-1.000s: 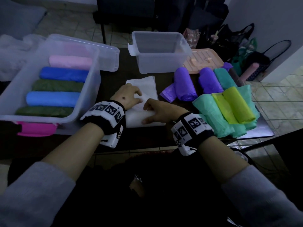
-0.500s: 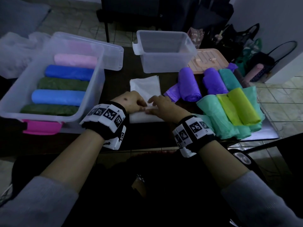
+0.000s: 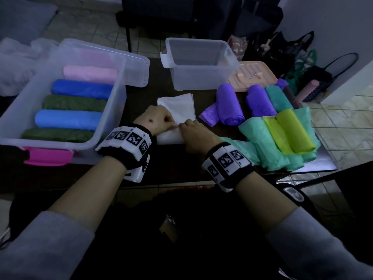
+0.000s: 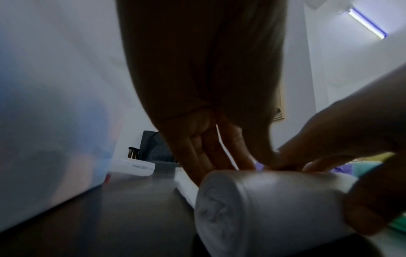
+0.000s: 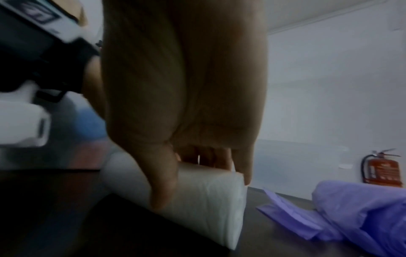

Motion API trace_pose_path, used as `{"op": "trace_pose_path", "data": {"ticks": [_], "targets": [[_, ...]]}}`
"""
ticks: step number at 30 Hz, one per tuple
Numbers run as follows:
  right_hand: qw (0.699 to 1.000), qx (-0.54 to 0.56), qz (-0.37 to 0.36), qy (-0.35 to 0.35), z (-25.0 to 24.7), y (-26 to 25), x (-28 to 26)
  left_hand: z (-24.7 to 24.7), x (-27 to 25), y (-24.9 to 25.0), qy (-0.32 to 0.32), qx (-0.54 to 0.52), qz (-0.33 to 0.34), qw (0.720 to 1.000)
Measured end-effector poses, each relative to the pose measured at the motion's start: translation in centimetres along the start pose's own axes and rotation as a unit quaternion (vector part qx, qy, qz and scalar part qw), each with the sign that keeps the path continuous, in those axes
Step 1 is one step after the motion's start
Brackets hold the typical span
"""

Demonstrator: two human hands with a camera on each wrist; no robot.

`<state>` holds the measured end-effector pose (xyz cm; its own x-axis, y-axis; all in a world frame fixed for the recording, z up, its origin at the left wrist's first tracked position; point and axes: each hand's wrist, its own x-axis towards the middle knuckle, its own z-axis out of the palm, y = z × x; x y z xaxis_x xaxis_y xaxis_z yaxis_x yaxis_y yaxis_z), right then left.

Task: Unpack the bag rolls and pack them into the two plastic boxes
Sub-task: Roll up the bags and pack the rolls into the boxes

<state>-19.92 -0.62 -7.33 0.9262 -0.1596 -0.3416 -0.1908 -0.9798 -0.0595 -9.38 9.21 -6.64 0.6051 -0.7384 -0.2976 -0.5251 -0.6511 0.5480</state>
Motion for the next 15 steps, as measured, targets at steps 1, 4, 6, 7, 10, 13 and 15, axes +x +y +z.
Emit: {"op": "trace_pose_path", "data": {"ticks": [1, 4, 6, 7, 10, 13, 15], "targets": [[1.000, 0.015, 0.002, -0.015, -0.5, 0.2, 0.1, 0.0, -0.4, 0.1, -0.013, 0.002, 0.005, 1.000], [0.994, 0.074, 0.012, -0.085, -1.9, 1.1, 0.2, 0.1, -1.2, -0.1, -0.053, 0.032, 0.018, 0.998], [0.988, 0.110, 0.025, -0.109, -2.5, 1.6, 0.1, 0.1, -1.5, 0.0, -0.079, 0.039, 0.013, 0.996], [0.986, 0.119, 0.026, -0.116, -2.5, 1.7, 0.0, 0.0, -1.5, 0.2, -0.093, 0.042, 0.009, 0.995], [0.984, 0.127, 0.025, -0.126, -2.0, 1.6, -0.4, 0.0, -1.5, 0.5, -0.120, 0.063, 0.013, 0.991], [0.992, 0.112, 0.027, -0.053, -1.4, 1.4, -1.6, 0.1, -1.1, 0.7, -0.134, 0.083, 0.016, 0.987], [0.995, 0.101, 0.012, -0.001, -1.1, 1.1, -2.2, -0.1, -0.9, 0.8, -0.148, 0.085, 0.009, 0.985]]}}
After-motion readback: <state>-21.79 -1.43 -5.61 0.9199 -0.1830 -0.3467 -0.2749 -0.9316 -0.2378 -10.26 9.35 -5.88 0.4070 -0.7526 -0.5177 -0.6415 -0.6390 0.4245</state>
